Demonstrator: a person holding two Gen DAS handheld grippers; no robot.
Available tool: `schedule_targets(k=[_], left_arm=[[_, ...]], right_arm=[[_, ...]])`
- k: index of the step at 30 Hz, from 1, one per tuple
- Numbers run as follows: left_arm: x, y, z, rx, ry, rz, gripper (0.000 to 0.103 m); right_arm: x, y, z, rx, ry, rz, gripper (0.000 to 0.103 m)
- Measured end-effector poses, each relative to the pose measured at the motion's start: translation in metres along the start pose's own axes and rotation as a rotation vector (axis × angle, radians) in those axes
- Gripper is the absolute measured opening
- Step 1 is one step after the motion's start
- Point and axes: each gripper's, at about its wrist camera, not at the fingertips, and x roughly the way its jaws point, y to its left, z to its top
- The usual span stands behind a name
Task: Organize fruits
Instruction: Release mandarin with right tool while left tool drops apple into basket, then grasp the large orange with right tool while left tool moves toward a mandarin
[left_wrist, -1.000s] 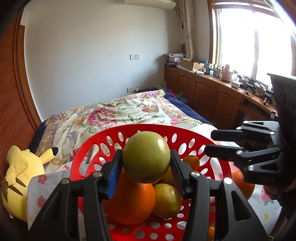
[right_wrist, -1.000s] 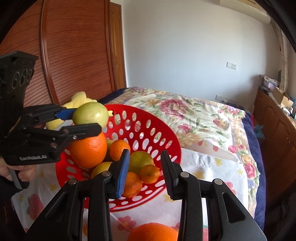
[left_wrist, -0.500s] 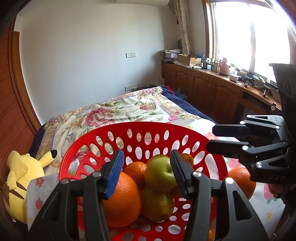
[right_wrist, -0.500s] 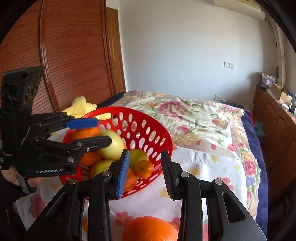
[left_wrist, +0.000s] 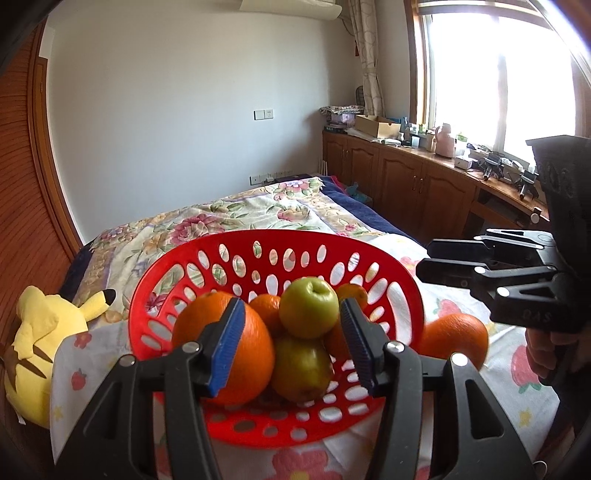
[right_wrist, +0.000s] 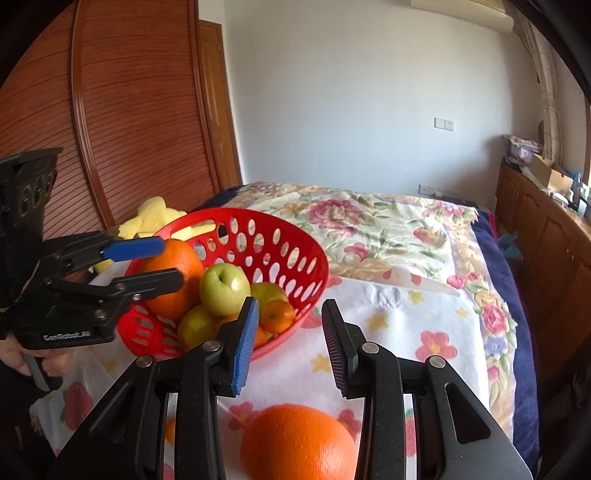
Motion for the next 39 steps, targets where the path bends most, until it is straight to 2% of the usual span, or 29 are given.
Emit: schedule_targets(k=[6, 22, 26, 30, 37, 39], left_arm=[[-0.022, -0.003, -0.016, -0.008, -0.017, 0.008, 0.057], [-0.045, -0.005, -0.075, -0.062, 0.025, 0.024, 0.057], [-0.043, -0.009, -0.087, -0.069, 0.029, 0.025, 0.058], [-0.040, -0.013, -0.094, -0.082, 0.006, 0.025, 0.064], [-0.033, -0.020, -0.101, -0.082, -0.027, 0.028, 0.069], [-0.032, -0.021, -0.102, -0.073, -0.036, 0.033, 0.069]], right_arm=[[-0.014, 0.004, -0.013, 0.020, 0.007, -0.018, 0.038], [-0.044, 0.020, -0.047, 0.028, 0.044, -0.064, 0.041], [-0.048, 0.022, -0.056, 0.035, 0.045, -0.075, 0.047], [-0.049, 0.020, -0.063, 0.057, 0.043, -0.069, 0.061], [-0.038, 0.018, -0.075, 0.076, 0.059, -0.081, 0.073], [-0.035, 0.018, -0.077, 0.071, 0.059, -0.094, 0.080]])
